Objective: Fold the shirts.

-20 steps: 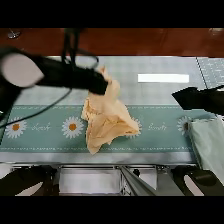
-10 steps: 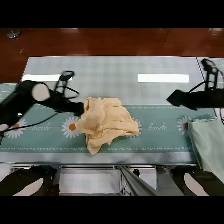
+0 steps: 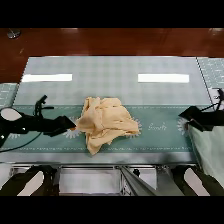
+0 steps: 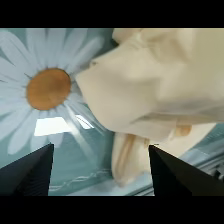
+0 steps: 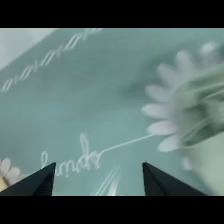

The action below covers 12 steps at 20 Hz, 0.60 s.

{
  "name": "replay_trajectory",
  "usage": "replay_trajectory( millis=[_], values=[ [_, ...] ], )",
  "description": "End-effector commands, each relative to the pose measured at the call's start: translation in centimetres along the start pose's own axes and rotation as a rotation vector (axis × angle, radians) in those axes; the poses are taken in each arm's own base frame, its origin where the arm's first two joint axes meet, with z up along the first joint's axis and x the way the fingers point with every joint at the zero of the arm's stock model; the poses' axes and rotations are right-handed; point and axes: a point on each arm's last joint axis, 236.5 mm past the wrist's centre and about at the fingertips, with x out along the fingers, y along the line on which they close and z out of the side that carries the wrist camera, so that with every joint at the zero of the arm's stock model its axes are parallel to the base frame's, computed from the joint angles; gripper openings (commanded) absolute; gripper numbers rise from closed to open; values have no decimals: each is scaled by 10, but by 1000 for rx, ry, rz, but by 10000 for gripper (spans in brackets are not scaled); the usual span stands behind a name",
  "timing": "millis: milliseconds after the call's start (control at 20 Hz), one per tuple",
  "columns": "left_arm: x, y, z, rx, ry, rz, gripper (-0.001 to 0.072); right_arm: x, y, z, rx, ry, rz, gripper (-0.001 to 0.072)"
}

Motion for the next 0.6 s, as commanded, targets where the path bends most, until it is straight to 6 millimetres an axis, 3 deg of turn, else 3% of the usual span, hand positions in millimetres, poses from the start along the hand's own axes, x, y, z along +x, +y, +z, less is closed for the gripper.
replay_trajectory(
  millis=[0,300,350,400,450,550],
  values=[
    [30,-7,-11,-72,-39,-108,698,34,33,-35,-77,62,115,622],
    [50,-36,44,-60,-265,-102,695,68,93,-96,-205,243,186,622],
    [48,-42,49,-47,-273,-107,660,73,98,-103,-215,261,190,622],
    [44,-48,55,-23,-284,-115,425,78,103,-110,-218,280,197,622],
    [40,-54,60,15,-293,-122,49,82,107,-116,-214,298,204,622],
    [33,-72,64,70,-286,-154,29,91,113,-125,-210,322,212,622]
  ],
)
